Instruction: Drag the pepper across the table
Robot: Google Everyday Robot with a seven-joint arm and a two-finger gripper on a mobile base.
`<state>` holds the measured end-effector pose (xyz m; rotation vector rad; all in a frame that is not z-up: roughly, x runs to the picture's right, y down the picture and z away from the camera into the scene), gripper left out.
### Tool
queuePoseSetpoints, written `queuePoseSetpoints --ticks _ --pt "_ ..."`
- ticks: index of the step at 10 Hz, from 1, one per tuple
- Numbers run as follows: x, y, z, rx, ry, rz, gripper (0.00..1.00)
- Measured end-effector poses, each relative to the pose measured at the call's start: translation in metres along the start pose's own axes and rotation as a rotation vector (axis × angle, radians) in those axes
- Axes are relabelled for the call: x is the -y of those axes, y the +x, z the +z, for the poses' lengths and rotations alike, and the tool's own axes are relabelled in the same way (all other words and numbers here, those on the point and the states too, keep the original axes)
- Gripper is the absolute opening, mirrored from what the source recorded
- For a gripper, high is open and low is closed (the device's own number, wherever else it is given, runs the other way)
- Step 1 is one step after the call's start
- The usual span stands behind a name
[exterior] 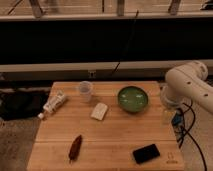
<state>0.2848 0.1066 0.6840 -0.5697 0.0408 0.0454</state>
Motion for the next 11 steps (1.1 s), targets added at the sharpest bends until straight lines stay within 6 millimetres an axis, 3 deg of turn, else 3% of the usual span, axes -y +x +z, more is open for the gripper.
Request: queuePoseSetpoints --ticks 11 --pt "-0.0015 -0.0074 0.002 -0.012 0.0 -0.02 0.8"
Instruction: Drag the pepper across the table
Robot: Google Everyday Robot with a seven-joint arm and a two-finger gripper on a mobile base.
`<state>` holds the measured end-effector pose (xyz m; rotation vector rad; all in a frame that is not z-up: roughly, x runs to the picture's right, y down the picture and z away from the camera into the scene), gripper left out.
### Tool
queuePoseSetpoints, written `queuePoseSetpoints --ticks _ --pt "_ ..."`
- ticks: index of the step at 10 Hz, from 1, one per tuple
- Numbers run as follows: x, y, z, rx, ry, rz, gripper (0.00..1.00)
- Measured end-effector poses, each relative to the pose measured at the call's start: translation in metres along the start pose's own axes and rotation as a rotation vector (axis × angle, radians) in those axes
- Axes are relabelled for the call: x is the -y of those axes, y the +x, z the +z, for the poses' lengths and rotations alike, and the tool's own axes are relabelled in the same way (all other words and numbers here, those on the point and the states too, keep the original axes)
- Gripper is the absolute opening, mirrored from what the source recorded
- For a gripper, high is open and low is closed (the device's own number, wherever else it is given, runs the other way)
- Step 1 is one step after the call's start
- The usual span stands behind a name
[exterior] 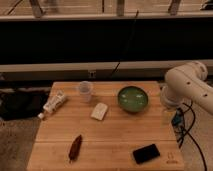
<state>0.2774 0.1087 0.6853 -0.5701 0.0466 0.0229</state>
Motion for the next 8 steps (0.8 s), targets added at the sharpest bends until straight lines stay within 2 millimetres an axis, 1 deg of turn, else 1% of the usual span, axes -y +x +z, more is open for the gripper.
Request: queuePoseSetpoints --ticks 1,3,4,7,8 --pt "-0.001 -0.012 0.001 -0.001 -0.002 -0.016 0.8" --pt "-0.002 -0.053 0.004 -0.011 -0.002 -0.064 0.8" --pt "-0.003 -0.068 0.005 -0.02 -0.002 -0.09 0.8" --pt "-0.008 -0.101 0.01 -0.037 -0.005 -0.16 0.8" --pt "-0.009 -0.116 0.011 -0.038 -0.005 -0.183 0.8"
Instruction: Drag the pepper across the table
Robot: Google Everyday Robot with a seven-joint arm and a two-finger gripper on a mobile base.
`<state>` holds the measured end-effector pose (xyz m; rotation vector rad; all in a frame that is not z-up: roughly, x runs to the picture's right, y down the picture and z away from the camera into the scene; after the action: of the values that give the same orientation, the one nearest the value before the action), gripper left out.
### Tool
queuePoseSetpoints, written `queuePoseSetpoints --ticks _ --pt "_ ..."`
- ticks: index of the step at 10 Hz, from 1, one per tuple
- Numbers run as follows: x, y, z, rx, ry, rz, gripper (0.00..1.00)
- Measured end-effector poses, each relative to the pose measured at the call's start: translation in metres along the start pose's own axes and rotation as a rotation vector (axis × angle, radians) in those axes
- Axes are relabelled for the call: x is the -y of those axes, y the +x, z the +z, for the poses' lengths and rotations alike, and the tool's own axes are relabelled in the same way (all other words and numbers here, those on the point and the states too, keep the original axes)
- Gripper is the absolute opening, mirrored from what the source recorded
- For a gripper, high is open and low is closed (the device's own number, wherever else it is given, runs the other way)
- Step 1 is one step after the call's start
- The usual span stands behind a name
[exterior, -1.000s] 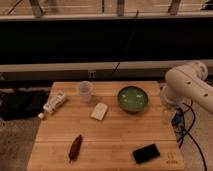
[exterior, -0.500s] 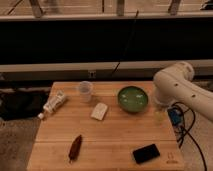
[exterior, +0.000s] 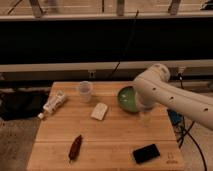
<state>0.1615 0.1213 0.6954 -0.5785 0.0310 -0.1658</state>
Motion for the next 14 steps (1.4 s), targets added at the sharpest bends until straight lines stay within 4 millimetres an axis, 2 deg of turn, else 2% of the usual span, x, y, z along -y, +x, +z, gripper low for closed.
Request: queuePoseSetpoints --ticks 1,7,9,13,14 --pt "0.003 -0.019 0.001 -0.002 0.001 -0.038 0.8" --pt "0.005 -0.082 0.007 -0.034 -0.004 -0.211 0.8" --pt "0.004 -0.111 0.012 -0.043 -0.002 -0.281 0.8" --pt "0.001 -0.138 0.023 -0.057 -0.001 -0.383 0.8" --pt "0.0 -0.151 0.029 -0.058 -0.002 -0.411 0.8"
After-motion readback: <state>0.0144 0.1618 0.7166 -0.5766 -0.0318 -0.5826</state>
